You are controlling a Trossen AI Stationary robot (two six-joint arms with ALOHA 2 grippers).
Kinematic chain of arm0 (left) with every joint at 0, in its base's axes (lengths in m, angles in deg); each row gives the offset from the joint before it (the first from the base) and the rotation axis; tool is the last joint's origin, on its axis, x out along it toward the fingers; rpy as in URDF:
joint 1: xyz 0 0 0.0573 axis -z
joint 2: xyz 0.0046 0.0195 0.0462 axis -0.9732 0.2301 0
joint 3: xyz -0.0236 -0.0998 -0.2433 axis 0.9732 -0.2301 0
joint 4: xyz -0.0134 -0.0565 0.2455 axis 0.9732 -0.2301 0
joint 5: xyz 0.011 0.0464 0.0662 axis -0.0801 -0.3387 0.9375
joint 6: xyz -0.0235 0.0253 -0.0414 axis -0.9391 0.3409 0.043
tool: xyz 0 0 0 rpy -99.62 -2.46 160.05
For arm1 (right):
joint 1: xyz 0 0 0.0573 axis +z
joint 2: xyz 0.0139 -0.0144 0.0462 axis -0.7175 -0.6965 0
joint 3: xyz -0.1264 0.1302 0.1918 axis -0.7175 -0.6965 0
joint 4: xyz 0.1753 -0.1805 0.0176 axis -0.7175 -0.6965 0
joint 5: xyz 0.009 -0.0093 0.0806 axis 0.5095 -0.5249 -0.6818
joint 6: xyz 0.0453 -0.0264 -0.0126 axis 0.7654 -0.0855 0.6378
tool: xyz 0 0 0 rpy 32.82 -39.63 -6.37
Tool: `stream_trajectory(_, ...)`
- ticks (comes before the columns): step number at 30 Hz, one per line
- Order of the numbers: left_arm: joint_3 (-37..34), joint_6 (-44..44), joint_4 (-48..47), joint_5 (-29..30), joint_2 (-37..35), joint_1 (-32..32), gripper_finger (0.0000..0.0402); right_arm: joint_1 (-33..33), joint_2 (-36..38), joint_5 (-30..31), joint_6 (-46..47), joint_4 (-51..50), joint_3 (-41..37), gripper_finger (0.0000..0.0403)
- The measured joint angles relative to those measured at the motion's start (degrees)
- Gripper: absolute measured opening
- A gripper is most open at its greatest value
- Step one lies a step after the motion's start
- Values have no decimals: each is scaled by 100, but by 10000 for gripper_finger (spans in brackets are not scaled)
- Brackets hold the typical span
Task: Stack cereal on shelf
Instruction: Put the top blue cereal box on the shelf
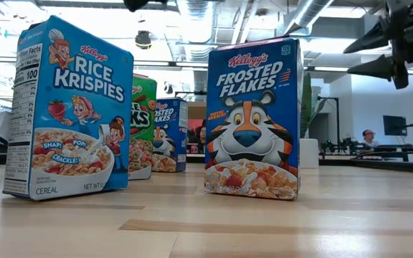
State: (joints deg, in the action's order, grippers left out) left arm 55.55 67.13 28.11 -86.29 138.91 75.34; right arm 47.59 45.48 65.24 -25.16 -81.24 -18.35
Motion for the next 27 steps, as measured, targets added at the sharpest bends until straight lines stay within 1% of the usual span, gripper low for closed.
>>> stream_trajectory(2, 3, 265, -88, -301, 91, -63, 268, 0, 0, 2, -6, -117, 0, 286)
stream_trajectory(7, 6, 969, -239, -669, 173, -333, 268, 0, 0, 124, -270, -317, 0, 286)
stream_trajectory(9, 20, 1388, -314, -609, 226, -418, 268, 0, 0, 196, -286, -348, 0, 286)
stream_trajectory(11, 12, 1826, -588, -441, 270, -474, 268, 0, 0, 275, -286, -366, 0, 286)
stream_trajectory(13, 14, 2068, -708, -182, 339, -503, 269, 0, 0, 304, -290, -452, 0, 286)
stream_trajectory(15, -17, 2161, -848, -114, 418, -578, 274, 0, 0, 336, -289, -583, 0, 286)
stream_trajectory(18, -14, 2161, -837, -274, 580, -677, 293, 0, -1, 507, -275, -816, 0, 286)
stream_trajectory(22, -8, 2160, -1033, -432, 798, -707, 336, 0, 0, 718, -246, -913, 4, 286)
stream_trajectory(24, -10, 2239, -1113, -381, 933, -710, 355, -1, -2, 766, -245, -943, 4, 286)
stream_trajectory(27, -10, 2508, -1233, -97, 1140, -711, 372, 0, -2, 782, -243, -950, 4, 286)
